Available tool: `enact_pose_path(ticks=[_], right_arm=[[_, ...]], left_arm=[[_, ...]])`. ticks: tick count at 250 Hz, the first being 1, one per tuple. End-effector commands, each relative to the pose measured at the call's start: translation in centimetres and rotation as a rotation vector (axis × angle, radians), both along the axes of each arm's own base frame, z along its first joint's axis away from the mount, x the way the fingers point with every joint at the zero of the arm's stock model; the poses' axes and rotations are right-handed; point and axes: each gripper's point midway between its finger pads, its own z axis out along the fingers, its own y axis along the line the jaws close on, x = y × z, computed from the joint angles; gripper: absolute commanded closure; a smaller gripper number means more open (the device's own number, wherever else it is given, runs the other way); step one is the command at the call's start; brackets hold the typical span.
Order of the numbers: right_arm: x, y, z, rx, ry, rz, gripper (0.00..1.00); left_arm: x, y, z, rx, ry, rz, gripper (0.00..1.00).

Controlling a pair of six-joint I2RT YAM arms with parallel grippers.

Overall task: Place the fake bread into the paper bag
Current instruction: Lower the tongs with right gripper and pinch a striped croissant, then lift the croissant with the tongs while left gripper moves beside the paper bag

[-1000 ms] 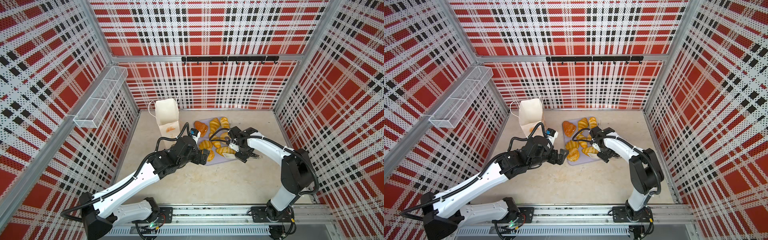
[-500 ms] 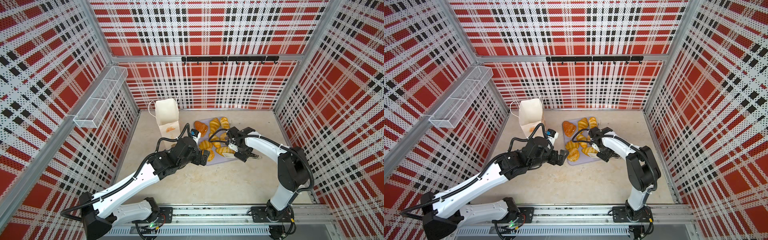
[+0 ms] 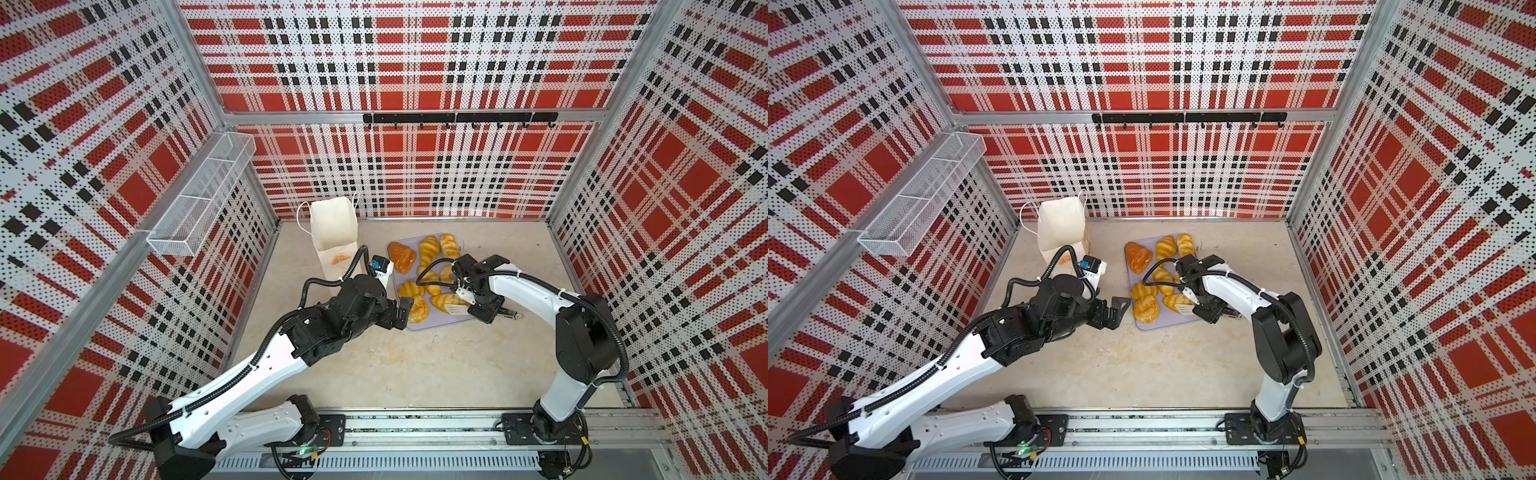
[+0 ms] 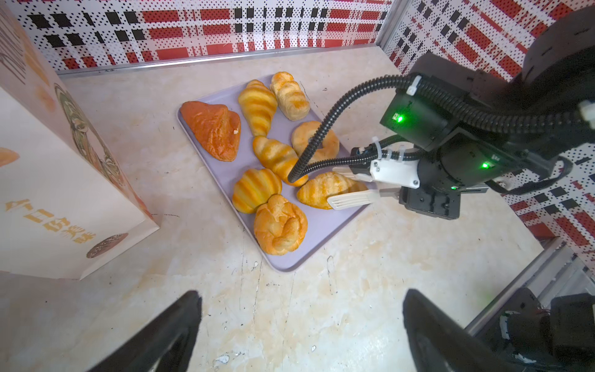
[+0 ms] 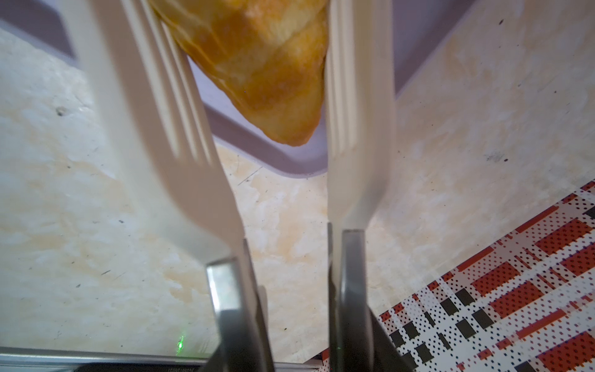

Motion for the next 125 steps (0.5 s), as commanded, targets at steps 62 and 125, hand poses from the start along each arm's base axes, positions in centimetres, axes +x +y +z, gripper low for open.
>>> enact_pose_path(ticks=[62, 125], right_arm=[[-0.2, 0.1, 2.4, 0.037, -0.062, 0.029, 0.71], [-0.3, 0.4, 3.5, 0.078, -0.095, 0.029, 0.72]], left_arm=[[0.3, 1.1, 2.4, -0.016, -0.058, 0.03, 0.01], [0.4, 1.7, 3.2, -0.001, -0.084, 0.042, 0.0]])
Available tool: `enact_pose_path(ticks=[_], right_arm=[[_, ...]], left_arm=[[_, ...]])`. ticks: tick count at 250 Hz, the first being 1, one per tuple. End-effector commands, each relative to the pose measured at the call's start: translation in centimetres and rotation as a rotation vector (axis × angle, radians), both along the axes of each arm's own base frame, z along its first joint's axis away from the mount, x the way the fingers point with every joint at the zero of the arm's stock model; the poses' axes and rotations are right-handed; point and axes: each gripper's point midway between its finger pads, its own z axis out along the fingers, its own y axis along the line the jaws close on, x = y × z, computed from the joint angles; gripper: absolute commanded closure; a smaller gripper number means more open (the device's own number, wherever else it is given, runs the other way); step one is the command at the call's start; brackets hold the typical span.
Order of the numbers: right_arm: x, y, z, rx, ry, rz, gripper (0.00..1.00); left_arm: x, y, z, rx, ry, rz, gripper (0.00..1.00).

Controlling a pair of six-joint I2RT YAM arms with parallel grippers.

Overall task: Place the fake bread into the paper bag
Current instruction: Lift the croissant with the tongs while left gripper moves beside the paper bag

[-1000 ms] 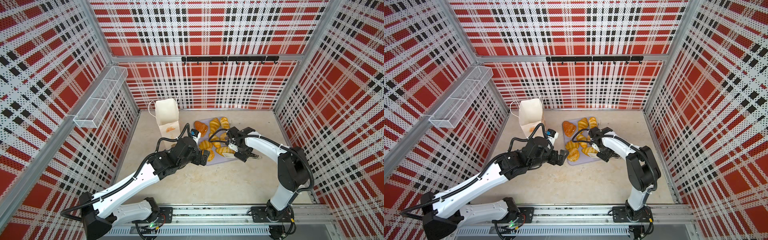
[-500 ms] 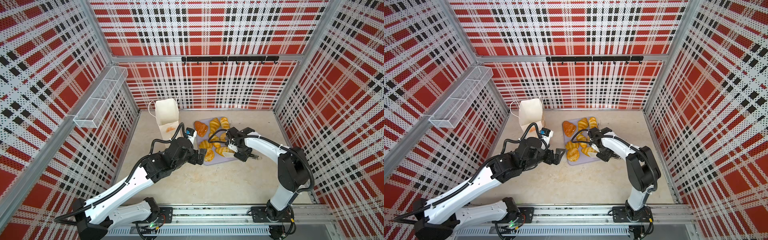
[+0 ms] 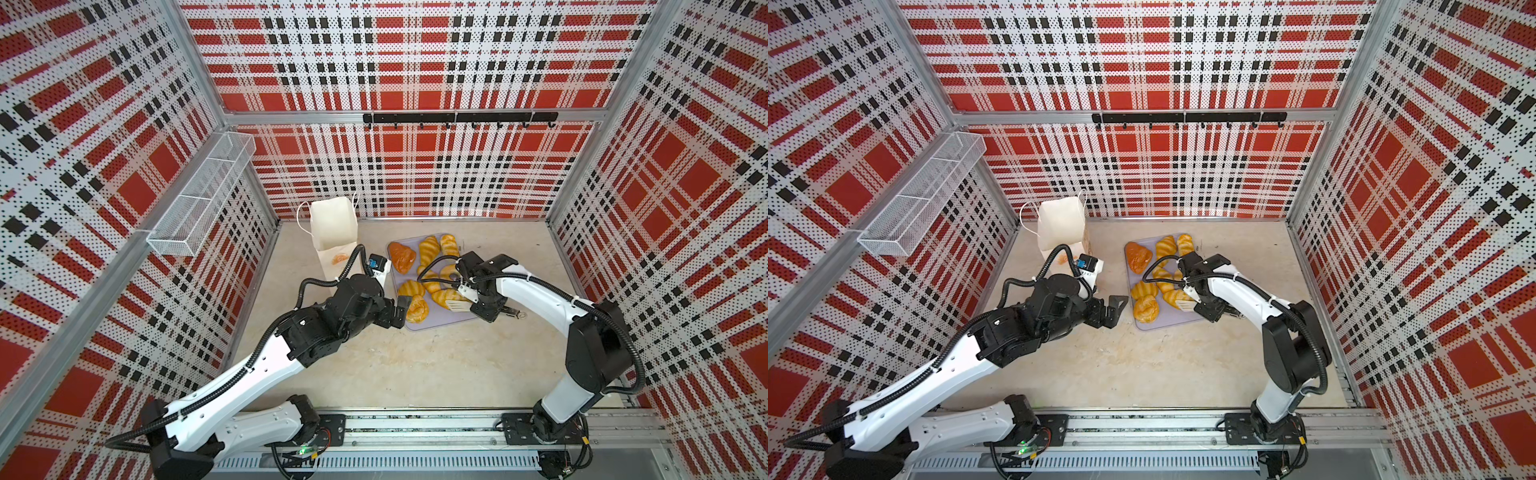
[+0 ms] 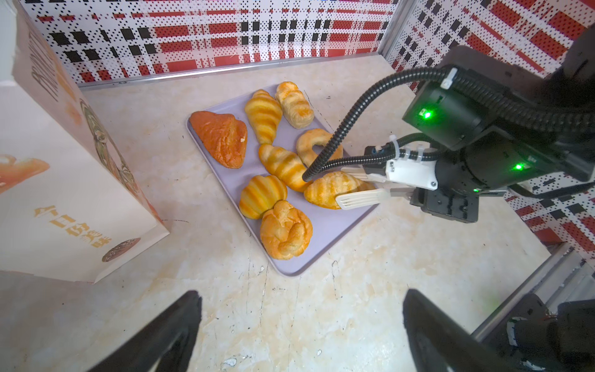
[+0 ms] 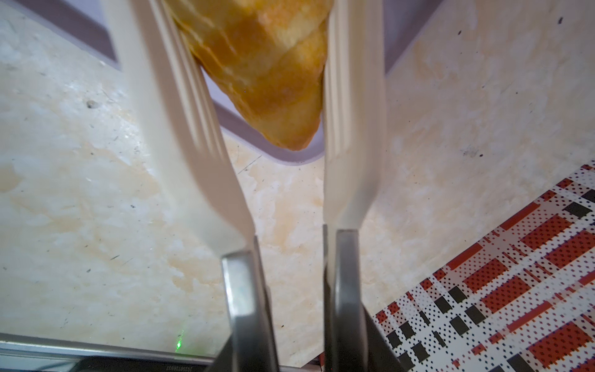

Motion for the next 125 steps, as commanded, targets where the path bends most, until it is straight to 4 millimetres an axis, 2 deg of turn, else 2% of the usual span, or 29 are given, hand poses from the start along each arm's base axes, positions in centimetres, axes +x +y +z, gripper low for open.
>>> enact_pose_path(ticks=[1, 62, 125], right_arm=[[-0.1, 0.4, 1.6, 0.043, -0.046, 0.016, 0.72], [0.6, 2.1, 3.5, 0.152, -0.099, 0.004, 0.73], [1.4, 3.6, 5.4, 0.241, -0.143, -0.003, 0.74]], left_arm=[[0.3, 1.0, 2.2, -0.005, -0.05, 0.027, 0.0], [0.5, 2.0, 3.1, -0.004, -0.067, 0.055, 0.01], [1.0, 4.5, 4.5, -0.028, -0.096, 0.123, 0.01]])
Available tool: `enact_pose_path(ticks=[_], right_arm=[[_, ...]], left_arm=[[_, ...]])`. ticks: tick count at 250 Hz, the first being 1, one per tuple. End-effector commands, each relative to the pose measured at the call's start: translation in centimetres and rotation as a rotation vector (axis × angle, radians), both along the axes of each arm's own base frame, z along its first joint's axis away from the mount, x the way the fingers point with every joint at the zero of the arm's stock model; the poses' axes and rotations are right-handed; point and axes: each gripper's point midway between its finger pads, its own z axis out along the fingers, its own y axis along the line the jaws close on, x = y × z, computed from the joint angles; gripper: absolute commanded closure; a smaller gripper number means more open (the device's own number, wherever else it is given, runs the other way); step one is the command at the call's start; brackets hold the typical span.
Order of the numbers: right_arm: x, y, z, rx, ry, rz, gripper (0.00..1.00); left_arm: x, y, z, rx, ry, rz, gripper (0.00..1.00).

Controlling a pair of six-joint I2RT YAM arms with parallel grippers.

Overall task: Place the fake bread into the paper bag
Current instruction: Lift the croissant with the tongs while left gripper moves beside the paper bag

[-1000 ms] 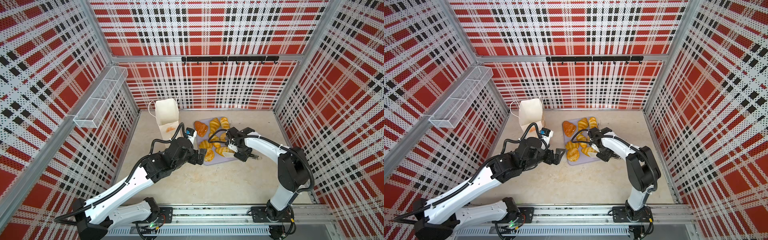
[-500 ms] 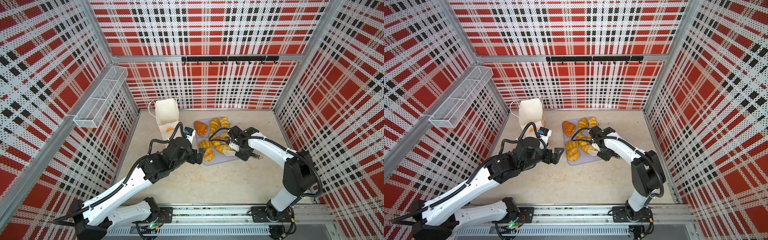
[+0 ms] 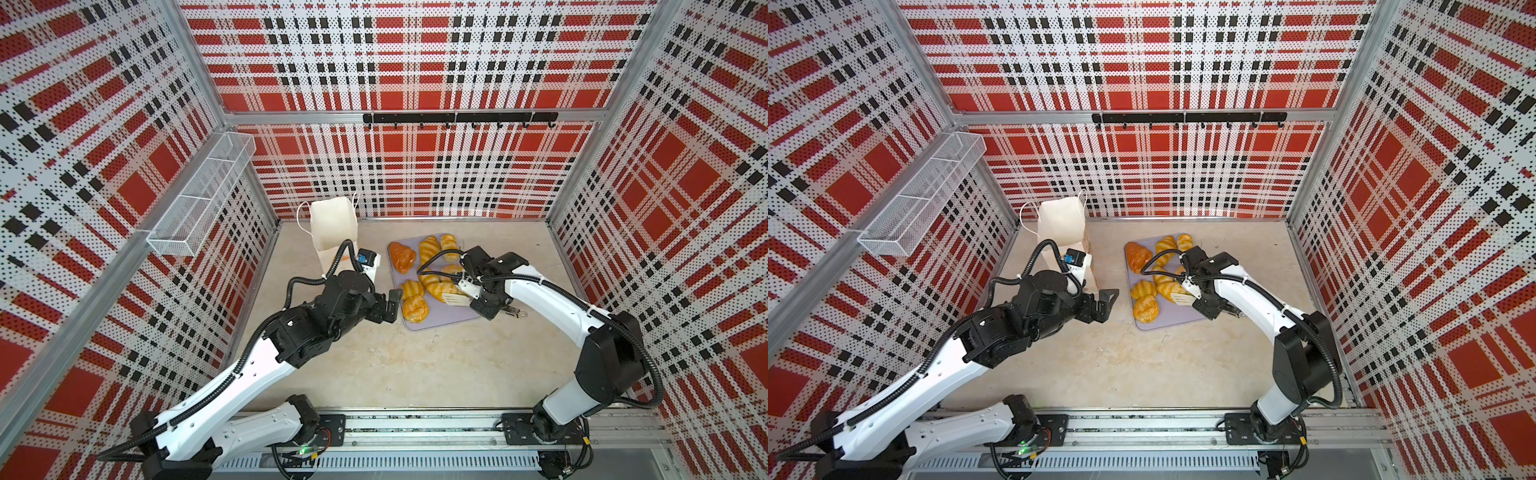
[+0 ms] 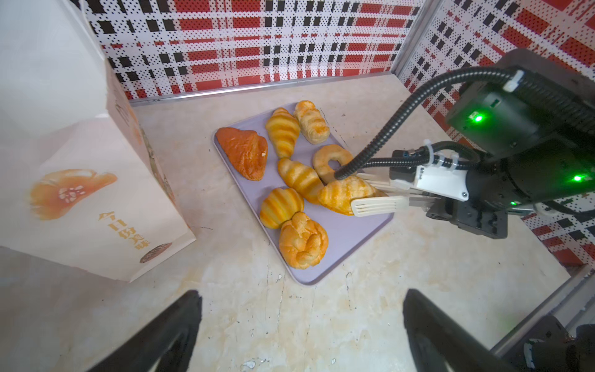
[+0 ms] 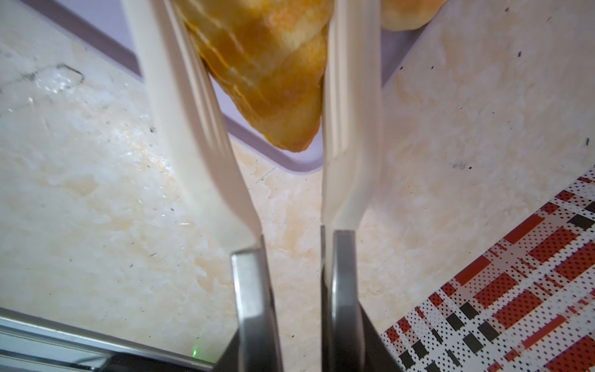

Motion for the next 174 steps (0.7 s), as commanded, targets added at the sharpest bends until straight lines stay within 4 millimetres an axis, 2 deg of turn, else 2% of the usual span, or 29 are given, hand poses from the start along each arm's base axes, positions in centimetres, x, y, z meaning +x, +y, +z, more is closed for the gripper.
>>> enact_pose_path(ticks=[1, 100, 174], right_arm=[[1.2, 1.9, 3.0, 0.112, -0.091, -0.001, 0.74], [2.5, 5.0, 6.1, 0.287, -0.14, 0.0, 0.75], [3.2, 7.7, 8.8, 0.427, -0.17, -0.003, 0.76]], left_arm=[[0.2, 1.8, 2.4, -0.024, -0.051, 0.05, 0.01], [0.3, 6.9, 5.1, -0.042, -0.116, 0.191, 0.01], [0.0, 11.4, 5.0, -0.054, -0.108, 0.36, 0.01]])
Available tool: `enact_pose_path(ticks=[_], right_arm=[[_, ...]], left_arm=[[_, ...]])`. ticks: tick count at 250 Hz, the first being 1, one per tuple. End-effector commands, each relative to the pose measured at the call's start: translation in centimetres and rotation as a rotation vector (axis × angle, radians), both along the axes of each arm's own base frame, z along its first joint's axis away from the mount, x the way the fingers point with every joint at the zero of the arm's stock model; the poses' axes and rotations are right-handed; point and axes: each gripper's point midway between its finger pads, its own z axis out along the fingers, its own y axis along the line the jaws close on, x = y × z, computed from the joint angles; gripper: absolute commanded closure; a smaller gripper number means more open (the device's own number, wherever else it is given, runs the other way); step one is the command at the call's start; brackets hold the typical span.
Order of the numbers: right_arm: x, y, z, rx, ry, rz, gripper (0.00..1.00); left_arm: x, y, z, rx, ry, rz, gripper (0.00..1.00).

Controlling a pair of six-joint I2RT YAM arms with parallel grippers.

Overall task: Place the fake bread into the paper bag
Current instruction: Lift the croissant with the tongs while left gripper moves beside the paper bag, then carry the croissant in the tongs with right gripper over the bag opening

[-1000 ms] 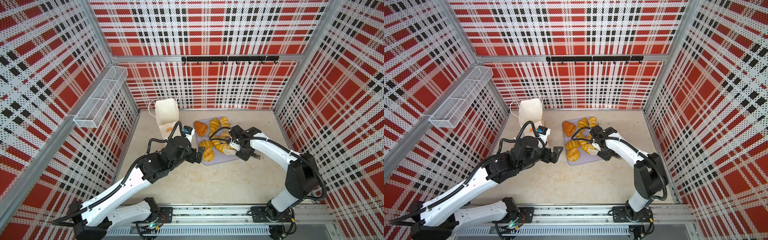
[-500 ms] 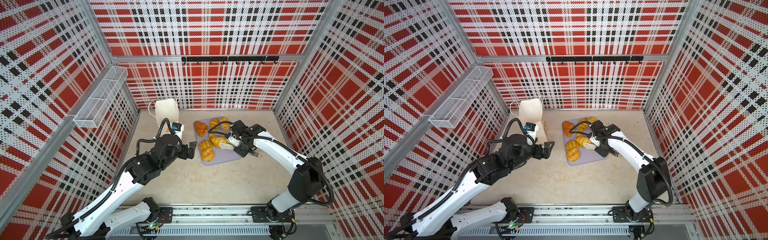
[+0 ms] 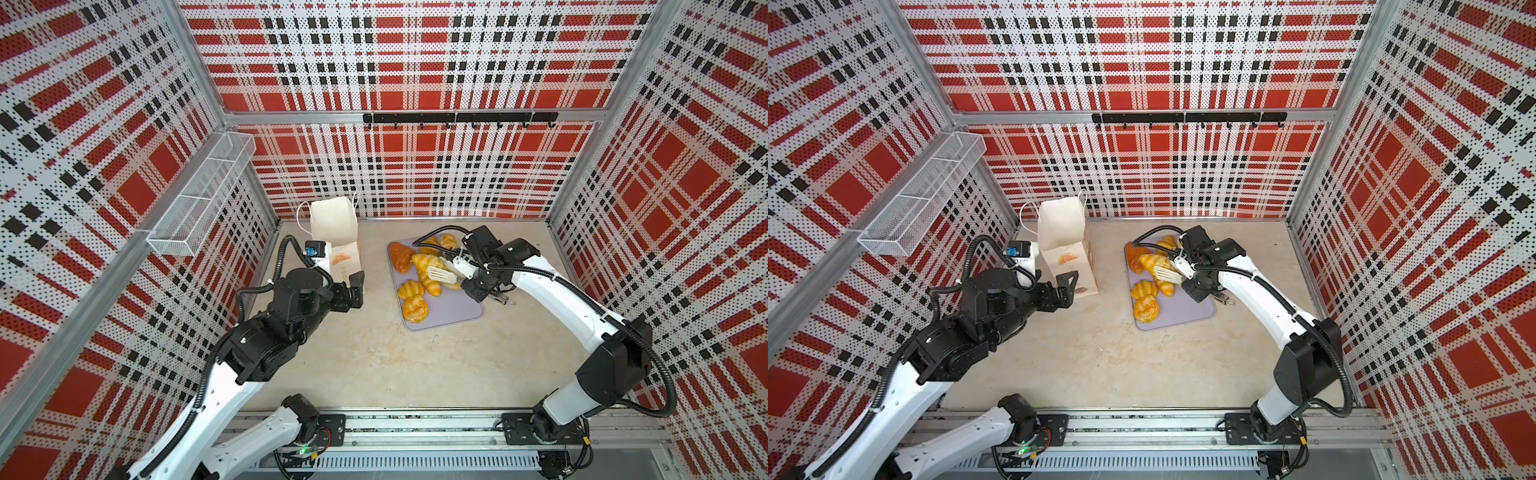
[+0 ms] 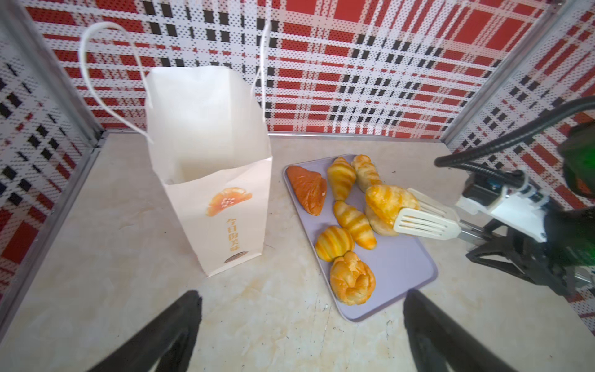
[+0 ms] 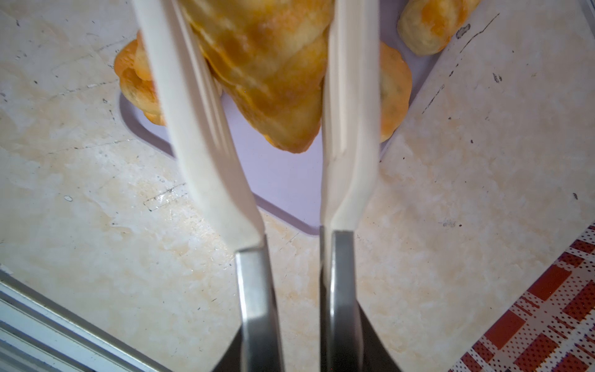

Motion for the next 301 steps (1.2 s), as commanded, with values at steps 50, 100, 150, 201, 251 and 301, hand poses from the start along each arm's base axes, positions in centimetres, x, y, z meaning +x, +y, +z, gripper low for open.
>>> enact_pose_path(ticks=[50, 100, 150, 201, 251, 301], right_arm=[[1.1, 4.7, 5.6, 0.216, -0.107, 0.034, 0.76], [1.2, 7.8, 7.1, 0.29, -0.121, 0.075, 0.76], [1.3, 11.0, 9.0, 0.374, -0.129, 0.115, 0.76], [1.5, 14.2, 11.3, 0.493, -0.13, 0.147, 0.75], [2.0, 17.1, 13.2, 0.604, -0.116, 0.158, 0.75], [2.6, 20.0, 14.8, 0.703, -0.107, 0.171, 0.74]], left_arm=[[-0.6, 5.0, -0.4, -0.022, 0.028, 0.203, 0.01], [-0.6, 6.8, -2.4, -0.037, 0.09, 0.286, 0.01], [-0.7, 8.3, -4.8, -0.077, 0.161, 0.347, 0.01], [-0.5, 9.0, -7.4, -0.129, 0.241, 0.371, 0.01], [-0.5, 9.2, -9.6, -0.146, 0.302, 0.392, 0.01], [-0.4, 8.7, -11.3, -0.151, 0.358, 0.384, 0.01]])
